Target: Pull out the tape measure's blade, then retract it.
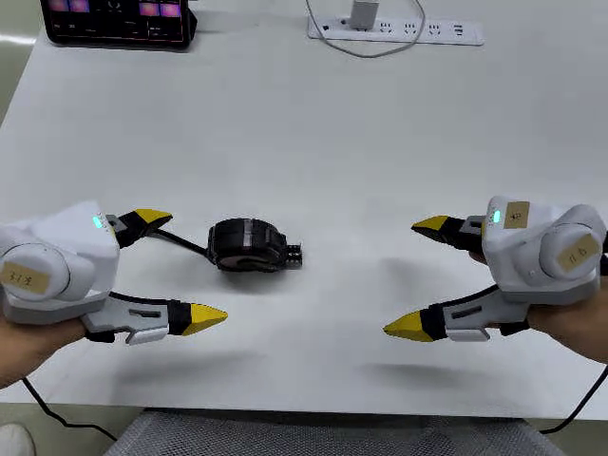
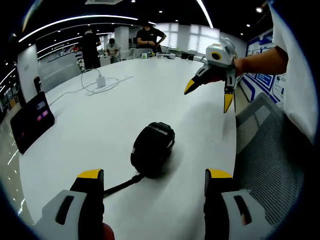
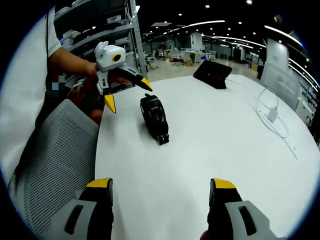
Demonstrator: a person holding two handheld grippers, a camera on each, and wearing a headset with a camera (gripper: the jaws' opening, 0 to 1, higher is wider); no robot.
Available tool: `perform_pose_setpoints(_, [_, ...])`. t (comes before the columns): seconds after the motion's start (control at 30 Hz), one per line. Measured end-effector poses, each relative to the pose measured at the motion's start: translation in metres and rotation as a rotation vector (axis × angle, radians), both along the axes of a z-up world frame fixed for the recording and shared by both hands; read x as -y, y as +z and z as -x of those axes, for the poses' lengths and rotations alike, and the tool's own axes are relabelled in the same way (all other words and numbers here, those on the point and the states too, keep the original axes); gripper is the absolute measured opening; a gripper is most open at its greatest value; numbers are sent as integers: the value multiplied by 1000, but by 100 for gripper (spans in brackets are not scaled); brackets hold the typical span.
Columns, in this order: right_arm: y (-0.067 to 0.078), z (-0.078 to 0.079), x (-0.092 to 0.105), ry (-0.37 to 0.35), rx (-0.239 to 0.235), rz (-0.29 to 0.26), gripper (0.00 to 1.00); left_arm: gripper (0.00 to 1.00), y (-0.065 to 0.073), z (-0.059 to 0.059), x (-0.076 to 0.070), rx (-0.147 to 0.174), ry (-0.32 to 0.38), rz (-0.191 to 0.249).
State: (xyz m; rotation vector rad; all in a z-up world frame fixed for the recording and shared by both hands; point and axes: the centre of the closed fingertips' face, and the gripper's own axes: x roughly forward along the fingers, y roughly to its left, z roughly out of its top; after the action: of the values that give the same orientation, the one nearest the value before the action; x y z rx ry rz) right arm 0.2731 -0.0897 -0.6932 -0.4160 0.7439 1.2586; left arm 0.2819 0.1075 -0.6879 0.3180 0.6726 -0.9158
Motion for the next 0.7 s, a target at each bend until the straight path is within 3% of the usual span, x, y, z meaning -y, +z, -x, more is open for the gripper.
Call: perform_pose_setpoints(0.7, [-6,-7,-14,50,-9,-1,76,59,-13,-15,7,-14,-95,-66])
